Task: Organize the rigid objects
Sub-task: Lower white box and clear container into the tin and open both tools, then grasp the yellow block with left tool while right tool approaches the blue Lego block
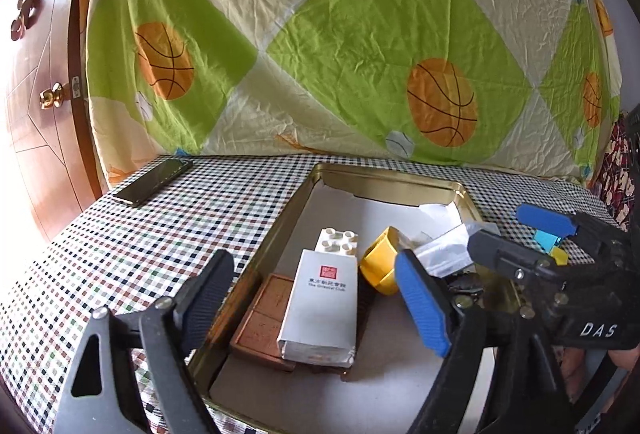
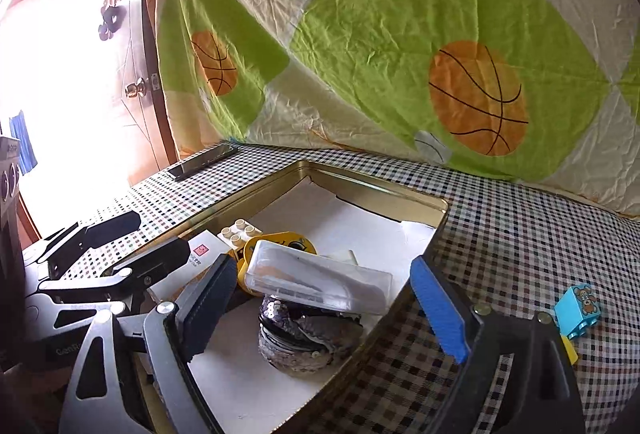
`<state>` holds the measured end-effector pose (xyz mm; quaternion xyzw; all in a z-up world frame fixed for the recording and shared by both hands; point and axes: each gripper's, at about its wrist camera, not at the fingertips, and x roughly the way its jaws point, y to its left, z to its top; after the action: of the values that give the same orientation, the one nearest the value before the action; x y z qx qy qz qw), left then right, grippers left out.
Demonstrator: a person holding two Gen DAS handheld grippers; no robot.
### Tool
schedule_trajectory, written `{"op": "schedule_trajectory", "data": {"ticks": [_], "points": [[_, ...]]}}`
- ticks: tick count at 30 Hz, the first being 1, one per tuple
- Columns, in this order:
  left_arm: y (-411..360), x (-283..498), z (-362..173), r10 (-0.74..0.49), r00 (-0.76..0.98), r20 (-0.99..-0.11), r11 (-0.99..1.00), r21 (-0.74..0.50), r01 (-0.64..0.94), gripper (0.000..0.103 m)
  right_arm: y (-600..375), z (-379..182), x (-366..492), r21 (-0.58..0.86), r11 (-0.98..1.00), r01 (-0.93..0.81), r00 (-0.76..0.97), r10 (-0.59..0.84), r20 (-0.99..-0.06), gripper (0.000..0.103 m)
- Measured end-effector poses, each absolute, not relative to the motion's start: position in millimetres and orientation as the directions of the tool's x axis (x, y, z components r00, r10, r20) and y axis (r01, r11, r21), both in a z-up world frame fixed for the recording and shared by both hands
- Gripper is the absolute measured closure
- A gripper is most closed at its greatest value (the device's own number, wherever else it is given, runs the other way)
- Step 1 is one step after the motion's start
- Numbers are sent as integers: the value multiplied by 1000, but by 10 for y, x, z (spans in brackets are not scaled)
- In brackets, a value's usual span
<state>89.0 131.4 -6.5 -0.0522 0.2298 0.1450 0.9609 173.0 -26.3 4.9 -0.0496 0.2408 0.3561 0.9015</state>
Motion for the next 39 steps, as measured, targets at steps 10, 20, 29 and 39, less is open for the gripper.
{"op": "schedule_trajectory", "data": {"ticks": [10, 20, 29, 39], "points": [[830, 944, 118, 229, 880, -416, 969, 12, -246, 1, -1308, 70, 1900, 20, 861, -508, 759, 459, -462, 12], [-208, 1321, 181, 43, 884, -466, 999, 44, -26, 0, -2290, -35, 2187, 89, 951, -295, 814, 299, -497, 12], [-1033, 2159, -187, -16, 777, -629, 989, 102, 103, 10, -2722, -192, 2346, 161, 965, -205, 784, 260, -563, 12], [-1133, 2571, -473, -126, 637, -761, 977, 16, 212, 76, -2835, -141, 2500, 174, 965, -197, 770, 262, -582, 12]]}}
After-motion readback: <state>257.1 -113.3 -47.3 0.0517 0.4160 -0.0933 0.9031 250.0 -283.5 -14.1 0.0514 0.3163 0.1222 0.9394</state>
